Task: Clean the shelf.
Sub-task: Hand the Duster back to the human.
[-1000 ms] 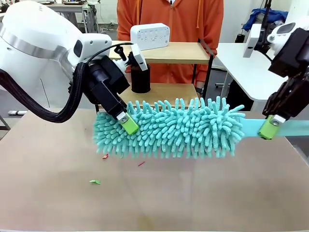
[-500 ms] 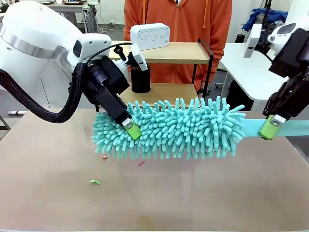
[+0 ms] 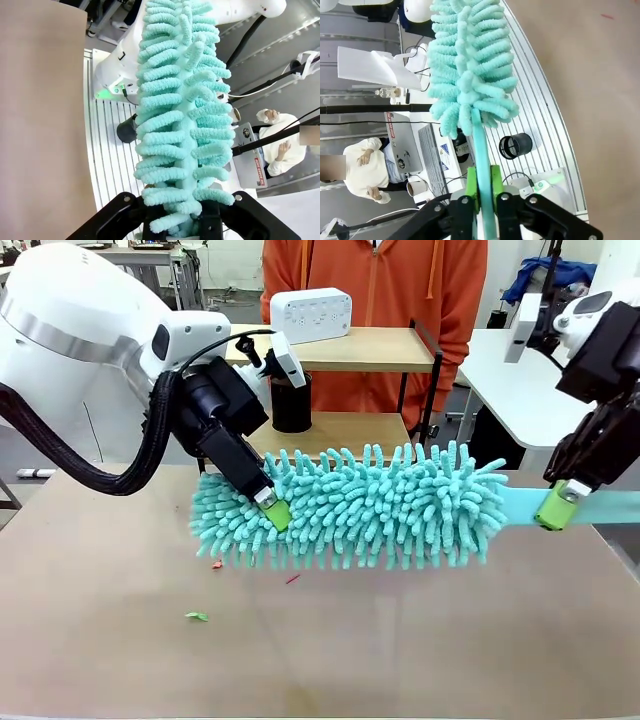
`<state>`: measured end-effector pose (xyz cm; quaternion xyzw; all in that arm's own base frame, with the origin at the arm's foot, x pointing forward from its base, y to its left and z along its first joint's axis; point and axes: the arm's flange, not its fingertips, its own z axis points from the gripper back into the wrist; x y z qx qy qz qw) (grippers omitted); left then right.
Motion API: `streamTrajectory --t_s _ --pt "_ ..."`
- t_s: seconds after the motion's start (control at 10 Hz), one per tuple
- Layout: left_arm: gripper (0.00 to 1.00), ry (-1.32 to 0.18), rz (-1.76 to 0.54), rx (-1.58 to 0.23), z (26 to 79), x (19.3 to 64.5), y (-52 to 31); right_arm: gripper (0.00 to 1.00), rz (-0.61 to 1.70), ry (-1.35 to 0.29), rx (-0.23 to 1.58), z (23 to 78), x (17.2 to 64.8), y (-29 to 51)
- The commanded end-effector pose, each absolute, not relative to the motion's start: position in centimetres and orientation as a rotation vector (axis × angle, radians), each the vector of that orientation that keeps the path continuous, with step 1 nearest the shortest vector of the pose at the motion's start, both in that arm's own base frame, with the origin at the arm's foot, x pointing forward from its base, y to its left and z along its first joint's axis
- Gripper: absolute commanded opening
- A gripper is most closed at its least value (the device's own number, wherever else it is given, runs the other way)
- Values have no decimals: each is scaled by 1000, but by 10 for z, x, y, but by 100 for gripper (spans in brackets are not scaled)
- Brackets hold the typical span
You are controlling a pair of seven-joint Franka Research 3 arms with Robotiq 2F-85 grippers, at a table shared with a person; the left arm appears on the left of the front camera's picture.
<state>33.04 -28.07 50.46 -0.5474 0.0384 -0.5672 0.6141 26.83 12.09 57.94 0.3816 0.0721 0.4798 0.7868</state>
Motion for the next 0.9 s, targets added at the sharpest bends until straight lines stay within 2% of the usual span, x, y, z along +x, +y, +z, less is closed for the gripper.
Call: streamTrajectory --t_s 0.0,0.1,0.2,0.3,0.5,0.6,0.8 --pt "0 95 -1346 -1250 502 330 -275 40 994 124 867 576 271 118" --pt "0 102 -1345 -1248 501 330 -275 100 976 100 882 575 272 114" --pt "0 109 -1340 -1250 498 331 -274 96 935 42 890 573 273 108" --pt "0 114 -1339 -1253 497 331 -273 100 832 -49 926 570 278 97" --pt "0 118 -1343 -1256 496 330 -270 100 432 -279 1110 548 301 54" --pt "0 118 -1337 -1256 496 330 -269 100 215 -370 1251 525 309 23" --pt "0 108 -1330 -1268 495 332 -265 100 -152 -489 1390 445 311 -44"
